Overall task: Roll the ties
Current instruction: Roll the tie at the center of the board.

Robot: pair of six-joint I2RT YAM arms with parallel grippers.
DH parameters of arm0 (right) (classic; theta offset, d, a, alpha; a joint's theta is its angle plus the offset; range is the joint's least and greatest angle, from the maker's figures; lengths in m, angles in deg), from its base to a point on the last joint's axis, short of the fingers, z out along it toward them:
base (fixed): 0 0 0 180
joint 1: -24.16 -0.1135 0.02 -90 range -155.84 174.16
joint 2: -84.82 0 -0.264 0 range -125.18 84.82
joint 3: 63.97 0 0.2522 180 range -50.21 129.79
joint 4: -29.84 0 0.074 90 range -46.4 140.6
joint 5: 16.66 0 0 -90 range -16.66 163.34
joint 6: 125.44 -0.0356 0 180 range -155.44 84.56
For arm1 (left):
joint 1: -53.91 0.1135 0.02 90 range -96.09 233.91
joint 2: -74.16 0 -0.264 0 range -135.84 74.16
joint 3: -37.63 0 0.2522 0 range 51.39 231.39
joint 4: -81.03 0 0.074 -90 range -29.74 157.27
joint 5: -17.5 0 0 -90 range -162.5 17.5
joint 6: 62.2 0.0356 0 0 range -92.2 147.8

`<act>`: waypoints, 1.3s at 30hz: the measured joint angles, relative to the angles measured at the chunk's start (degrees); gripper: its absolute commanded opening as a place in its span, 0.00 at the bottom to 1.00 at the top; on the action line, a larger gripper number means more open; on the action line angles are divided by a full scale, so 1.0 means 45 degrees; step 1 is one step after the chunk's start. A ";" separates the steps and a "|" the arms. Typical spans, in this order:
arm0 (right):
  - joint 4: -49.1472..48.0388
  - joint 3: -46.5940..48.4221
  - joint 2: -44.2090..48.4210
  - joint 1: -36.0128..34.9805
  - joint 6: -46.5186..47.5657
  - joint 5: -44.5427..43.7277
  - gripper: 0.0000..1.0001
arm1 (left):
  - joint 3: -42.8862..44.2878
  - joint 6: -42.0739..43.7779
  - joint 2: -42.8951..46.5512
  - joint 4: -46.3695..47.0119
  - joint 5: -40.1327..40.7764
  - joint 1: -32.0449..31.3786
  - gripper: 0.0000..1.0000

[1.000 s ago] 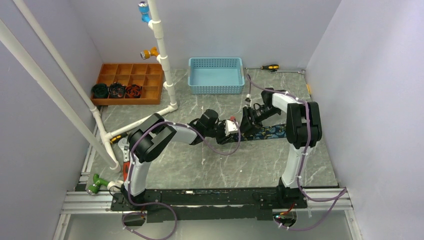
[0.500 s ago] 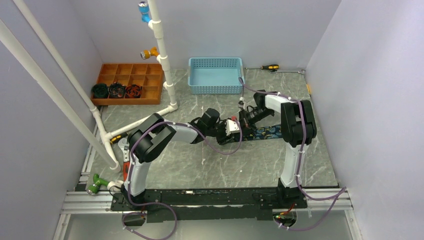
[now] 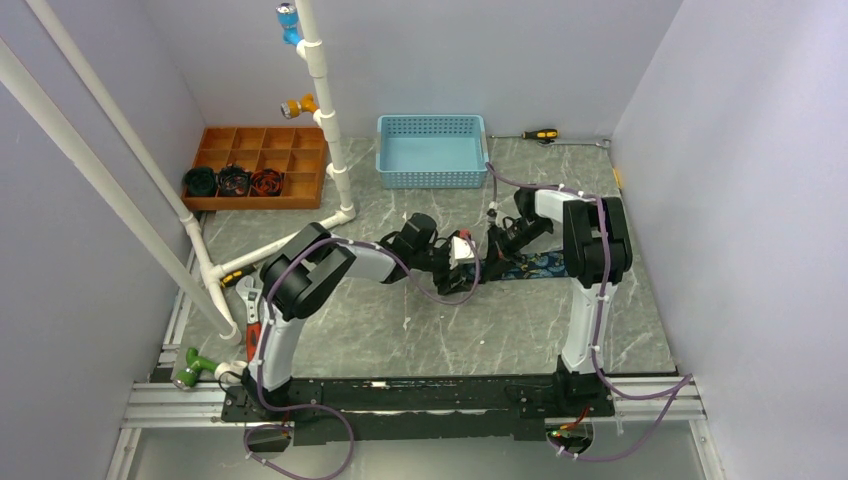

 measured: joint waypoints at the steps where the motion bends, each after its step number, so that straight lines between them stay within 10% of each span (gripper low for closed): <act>1: 0.0058 0.0068 -0.0049 -0.0005 -0.0005 -0.0015 0.00 | 0.0107 -0.0015 -0.0112 0.0083 -0.0126 0.0000 0.78; 16: 0.1035 0.0903 -0.0729 -0.0024 0.0947 0.0097 0.00 | -0.0233 0.0971 0.0223 0.0083 -0.0053 -0.0199 0.99; 39: 0.3293 0.2370 -0.2132 -0.1035 0.3415 0.0699 0.00 | -0.1277 0.1661 0.0937 0.0908 0.1190 -0.0675 0.92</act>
